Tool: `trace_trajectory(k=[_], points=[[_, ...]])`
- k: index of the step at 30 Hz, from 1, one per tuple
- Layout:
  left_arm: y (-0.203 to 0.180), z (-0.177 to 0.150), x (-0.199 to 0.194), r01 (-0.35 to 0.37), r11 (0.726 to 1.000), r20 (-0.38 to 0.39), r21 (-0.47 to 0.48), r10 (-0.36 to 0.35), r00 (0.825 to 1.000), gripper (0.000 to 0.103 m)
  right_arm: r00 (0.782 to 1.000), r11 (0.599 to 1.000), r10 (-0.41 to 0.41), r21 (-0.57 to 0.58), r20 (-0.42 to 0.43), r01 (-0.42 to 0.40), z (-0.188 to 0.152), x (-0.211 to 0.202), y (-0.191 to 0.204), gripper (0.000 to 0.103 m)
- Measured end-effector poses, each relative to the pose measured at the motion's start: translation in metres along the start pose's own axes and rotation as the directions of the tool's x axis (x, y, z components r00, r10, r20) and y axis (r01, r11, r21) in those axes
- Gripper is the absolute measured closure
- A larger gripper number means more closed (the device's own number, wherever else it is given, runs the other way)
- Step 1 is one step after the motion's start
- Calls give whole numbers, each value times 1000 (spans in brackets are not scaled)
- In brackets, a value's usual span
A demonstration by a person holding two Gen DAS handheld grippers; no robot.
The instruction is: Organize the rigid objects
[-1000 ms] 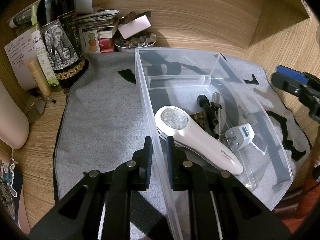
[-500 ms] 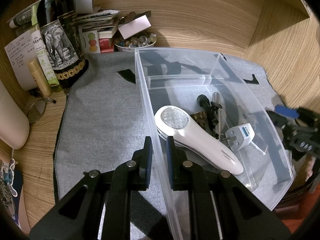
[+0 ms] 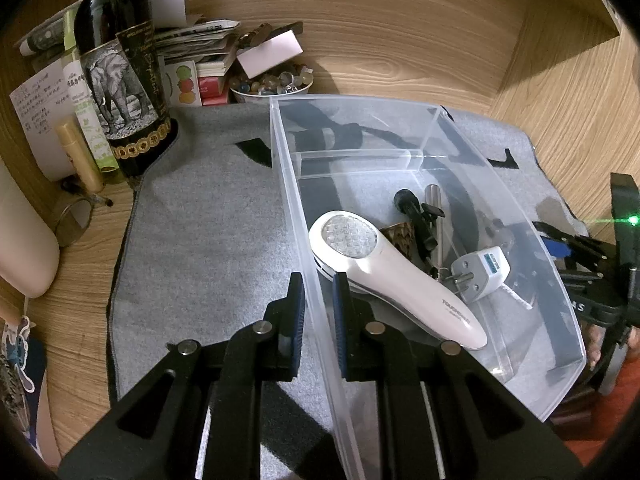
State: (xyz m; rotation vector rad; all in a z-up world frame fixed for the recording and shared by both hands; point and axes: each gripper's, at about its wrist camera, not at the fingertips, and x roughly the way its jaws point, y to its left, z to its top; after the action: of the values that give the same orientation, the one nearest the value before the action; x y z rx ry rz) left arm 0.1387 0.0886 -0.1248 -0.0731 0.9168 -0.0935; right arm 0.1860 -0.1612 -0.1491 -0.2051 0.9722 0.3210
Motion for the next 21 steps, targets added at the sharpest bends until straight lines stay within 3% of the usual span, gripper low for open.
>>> trace_trajectory(k=[11,12,13,21], points=[[1,-1,1,-2,1000,-7,-2,2,1000,90,1000,1000,27,-13,1,-27,15,11,5,56],[1,-1,1,-2,1000,-8,-2,2,1000,90,1000,1000,27,-13,9,-26,16,12,5,62],[1,-1,1,-2,1000,-9,-2,2,1000,90,1000,1000,21,-14,16,-21,16,12,5,77],[1,-1,2,-3,1000,-10,-1,3,1000,90,996,1000,13,3,90,-14,22,-9,2,79]])
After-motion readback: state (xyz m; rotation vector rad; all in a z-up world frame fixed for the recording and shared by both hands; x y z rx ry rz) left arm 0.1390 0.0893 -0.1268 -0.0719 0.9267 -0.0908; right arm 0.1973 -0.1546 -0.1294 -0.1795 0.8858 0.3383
